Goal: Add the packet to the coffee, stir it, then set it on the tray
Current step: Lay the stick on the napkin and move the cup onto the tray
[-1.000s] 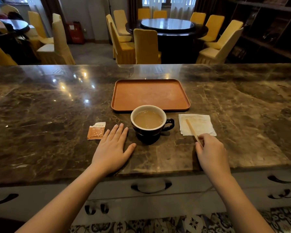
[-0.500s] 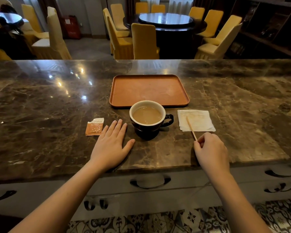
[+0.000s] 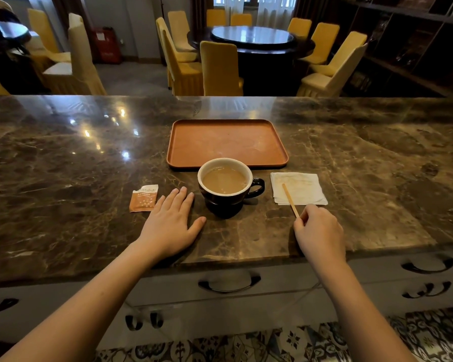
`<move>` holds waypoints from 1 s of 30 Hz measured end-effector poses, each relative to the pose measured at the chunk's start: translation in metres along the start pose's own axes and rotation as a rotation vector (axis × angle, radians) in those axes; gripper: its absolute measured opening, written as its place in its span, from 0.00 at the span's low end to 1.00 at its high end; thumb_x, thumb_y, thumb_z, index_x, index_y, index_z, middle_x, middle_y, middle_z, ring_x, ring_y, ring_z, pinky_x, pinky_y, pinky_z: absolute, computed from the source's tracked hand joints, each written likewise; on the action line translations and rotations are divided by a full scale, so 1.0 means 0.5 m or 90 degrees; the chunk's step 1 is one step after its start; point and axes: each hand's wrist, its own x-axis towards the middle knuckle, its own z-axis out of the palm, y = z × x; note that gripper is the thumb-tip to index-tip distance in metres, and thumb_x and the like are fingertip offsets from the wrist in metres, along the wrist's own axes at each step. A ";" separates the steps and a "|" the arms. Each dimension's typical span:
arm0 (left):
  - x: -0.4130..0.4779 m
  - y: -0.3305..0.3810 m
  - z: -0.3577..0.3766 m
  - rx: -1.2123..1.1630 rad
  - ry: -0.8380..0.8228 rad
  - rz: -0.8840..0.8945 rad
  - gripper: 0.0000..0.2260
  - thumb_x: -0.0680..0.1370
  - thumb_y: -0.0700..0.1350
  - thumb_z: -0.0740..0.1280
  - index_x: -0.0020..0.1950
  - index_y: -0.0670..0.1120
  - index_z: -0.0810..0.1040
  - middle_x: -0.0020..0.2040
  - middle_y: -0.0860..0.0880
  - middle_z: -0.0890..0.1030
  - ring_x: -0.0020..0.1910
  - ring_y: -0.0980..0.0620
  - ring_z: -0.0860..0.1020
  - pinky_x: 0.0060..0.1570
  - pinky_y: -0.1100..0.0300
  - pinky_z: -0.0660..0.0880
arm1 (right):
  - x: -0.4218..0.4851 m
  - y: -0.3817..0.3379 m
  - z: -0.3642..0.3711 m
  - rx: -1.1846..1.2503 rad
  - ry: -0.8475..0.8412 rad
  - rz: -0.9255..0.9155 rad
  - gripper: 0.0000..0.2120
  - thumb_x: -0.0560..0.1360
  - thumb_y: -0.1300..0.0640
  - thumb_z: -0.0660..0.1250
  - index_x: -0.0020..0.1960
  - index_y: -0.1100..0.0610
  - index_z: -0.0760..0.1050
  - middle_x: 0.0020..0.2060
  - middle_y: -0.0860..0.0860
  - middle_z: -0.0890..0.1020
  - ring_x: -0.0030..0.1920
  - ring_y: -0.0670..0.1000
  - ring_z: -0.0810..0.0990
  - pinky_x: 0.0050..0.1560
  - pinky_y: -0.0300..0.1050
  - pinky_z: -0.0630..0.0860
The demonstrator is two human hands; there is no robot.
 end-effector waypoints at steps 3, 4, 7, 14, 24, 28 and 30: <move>0.012 0.011 -0.014 0.010 0.017 -0.003 0.30 0.76 0.61 0.53 0.73 0.45 0.56 0.76 0.43 0.56 0.74 0.46 0.53 0.71 0.50 0.49 | 0.002 0.002 -0.001 -0.002 -0.003 -0.004 0.05 0.75 0.58 0.63 0.45 0.60 0.74 0.39 0.53 0.76 0.38 0.52 0.72 0.35 0.45 0.67; 0.013 0.017 -0.016 0.014 0.043 0.001 0.29 0.76 0.60 0.55 0.72 0.44 0.59 0.74 0.42 0.59 0.73 0.45 0.56 0.71 0.50 0.51 | 0.003 0.003 -0.002 -0.001 -0.007 -0.002 0.06 0.75 0.58 0.63 0.45 0.60 0.74 0.39 0.53 0.76 0.38 0.52 0.73 0.35 0.45 0.67; 0.007 0.027 -0.011 -0.001 0.109 0.002 0.26 0.76 0.57 0.56 0.68 0.42 0.64 0.72 0.40 0.63 0.71 0.43 0.59 0.70 0.49 0.53 | 0.007 -0.004 -0.007 0.003 0.012 -0.018 0.09 0.75 0.54 0.63 0.47 0.60 0.73 0.42 0.55 0.78 0.39 0.53 0.74 0.35 0.45 0.68; 0.010 0.016 0.014 -0.020 0.071 -0.007 0.32 0.76 0.64 0.45 0.74 0.48 0.48 0.77 0.46 0.48 0.75 0.50 0.44 0.70 0.53 0.40 | 0.070 -0.066 -0.010 0.212 -0.100 -0.222 0.19 0.78 0.49 0.58 0.66 0.56 0.67 0.63 0.54 0.74 0.63 0.52 0.70 0.58 0.42 0.64; 0.009 0.015 0.016 0.003 0.063 -0.012 0.32 0.75 0.65 0.42 0.74 0.49 0.45 0.77 0.47 0.46 0.74 0.52 0.42 0.68 0.55 0.36 | 0.133 -0.089 0.016 0.429 -0.381 -0.133 0.13 0.78 0.48 0.56 0.46 0.55 0.75 0.30 0.49 0.77 0.26 0.40 0.73 0.25 0.31 0.69; 0.010 0.013 0.021 0.004 0.074 -0.010 0.33 0.74 0.65 0.40 0.74 0.49 0.45 0.77 0.48 0.46 0.74 0.52 0.42 0.68 0.55 0.36 | 0.138 -0.089 0.021 0.465 -0.429 -0.135 0.14 0.78 0.47 0.56 0.46 0.57 0.74 0.27 0.47 0.74 0.25 0.41 0.72 0.26 0.32 0.69; 0.010 0.012 0.023 0.003 0.079 -0.008 0.33 0.74 0.66 0.40 0.74 0.50 0.45 0.76 0.48 0.46 0.74 0.53 0.42 0.68 0.55 0.36 | 0.139 -0.089 0.024 0.477 -0.443 -0.135 0.15 0.79 0.48 0.55 0.48 0.58 0.74 0.27 0.48 0.74 0.24 0.41 0.71 0.26 0.32 0.69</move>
